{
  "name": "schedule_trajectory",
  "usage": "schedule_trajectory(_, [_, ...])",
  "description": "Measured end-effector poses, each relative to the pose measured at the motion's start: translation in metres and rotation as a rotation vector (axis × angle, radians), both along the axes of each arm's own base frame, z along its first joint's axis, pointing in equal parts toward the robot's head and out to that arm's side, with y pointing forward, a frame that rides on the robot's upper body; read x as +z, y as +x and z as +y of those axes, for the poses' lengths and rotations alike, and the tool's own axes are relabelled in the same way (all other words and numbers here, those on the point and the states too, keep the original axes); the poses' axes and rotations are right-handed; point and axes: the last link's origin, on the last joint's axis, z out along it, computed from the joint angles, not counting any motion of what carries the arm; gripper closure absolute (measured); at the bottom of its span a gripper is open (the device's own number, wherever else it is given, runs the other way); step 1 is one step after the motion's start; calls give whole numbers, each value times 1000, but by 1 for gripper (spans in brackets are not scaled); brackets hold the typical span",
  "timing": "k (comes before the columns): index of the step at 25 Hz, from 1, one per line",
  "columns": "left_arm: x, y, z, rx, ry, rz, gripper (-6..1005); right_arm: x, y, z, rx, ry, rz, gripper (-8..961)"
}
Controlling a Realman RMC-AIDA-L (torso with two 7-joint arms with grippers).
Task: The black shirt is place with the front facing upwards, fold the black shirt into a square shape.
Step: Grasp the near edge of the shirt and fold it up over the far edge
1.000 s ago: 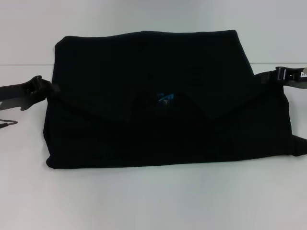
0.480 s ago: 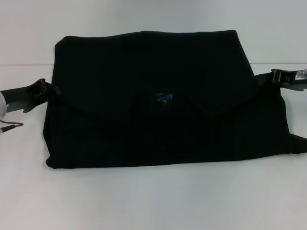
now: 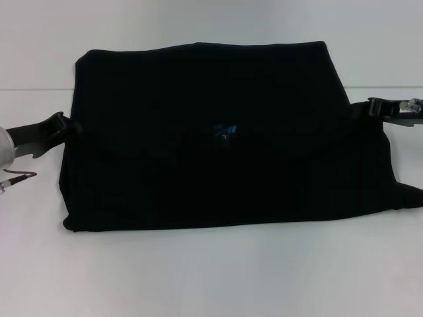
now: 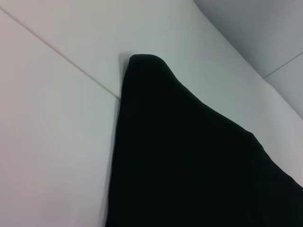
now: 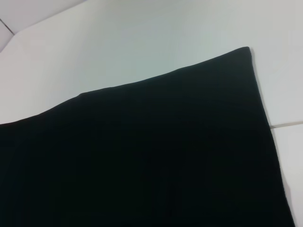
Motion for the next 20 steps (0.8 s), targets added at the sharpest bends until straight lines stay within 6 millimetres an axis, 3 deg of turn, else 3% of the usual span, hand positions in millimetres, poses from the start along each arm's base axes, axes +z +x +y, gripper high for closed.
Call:
schedule_trajectory(7, [-2,-1,2,7,55,11,970,-1,2,0,-5,19,2,858])
schedule_trajectory(13, [-6,-3,1,-14,67,37,796,2,6,-3,6,67,55,793])
schedule_trajectory(16, [-4,-7,-1,4,87,18,735,5,9,-6,6,105,109,562])
schedule_trajectory(20, [1,-10,-7,-5,97,-28,654,12,11,-15,58,147,200,371])
